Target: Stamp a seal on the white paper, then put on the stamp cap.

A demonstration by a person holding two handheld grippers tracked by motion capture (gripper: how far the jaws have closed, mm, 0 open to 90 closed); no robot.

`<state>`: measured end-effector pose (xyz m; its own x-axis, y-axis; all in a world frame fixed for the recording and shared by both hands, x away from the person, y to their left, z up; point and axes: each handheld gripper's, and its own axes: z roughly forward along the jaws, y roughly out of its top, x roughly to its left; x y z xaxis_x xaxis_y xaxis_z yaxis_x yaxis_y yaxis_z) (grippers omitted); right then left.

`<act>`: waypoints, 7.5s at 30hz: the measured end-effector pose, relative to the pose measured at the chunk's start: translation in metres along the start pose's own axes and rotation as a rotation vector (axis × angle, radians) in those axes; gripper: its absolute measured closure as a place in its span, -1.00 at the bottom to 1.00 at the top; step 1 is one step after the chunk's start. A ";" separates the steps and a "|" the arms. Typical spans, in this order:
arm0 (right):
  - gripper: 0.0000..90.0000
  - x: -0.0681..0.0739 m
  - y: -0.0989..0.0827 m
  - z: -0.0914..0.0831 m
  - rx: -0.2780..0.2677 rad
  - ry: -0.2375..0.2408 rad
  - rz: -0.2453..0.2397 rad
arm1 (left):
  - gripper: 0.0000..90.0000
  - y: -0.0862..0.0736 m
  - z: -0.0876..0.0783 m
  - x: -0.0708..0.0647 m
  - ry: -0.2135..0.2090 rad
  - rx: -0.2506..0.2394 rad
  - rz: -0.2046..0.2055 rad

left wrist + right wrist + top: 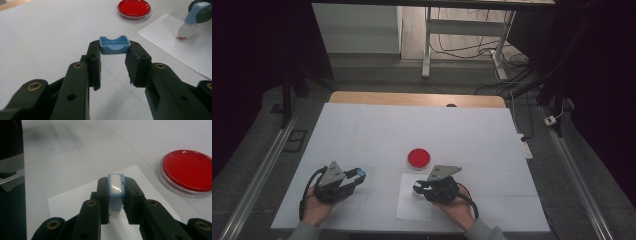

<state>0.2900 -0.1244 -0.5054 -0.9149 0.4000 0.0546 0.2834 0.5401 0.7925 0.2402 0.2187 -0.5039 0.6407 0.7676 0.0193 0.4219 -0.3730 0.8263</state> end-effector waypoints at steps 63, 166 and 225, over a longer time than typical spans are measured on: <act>0.68 -0.020 0.021 -0.060 -0.244 -0.079 0.064 | 0.46 -0.001 0.005 -0.001 -0.017 0.016 0.002; 0.68 -0.019 0.024 -0.063 -0.295 -0.065 0.088 | 0.46 0.053 0.073 -0.059 -0.166 0.037 0.164; 0.68 -0.006 0.025 -0.045 -0.271 -0.087 0.120 | 0.46 0.069 0.098 -0.093 -0.184 0.018 0.224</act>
<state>0.2898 -0.1463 -0.4588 -0.8483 0.5170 0.1148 0.2901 0.2722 0.9175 0.2732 0.0705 -0.5037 0.8244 0.5578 0.0964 0.2669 -0.5331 0.8029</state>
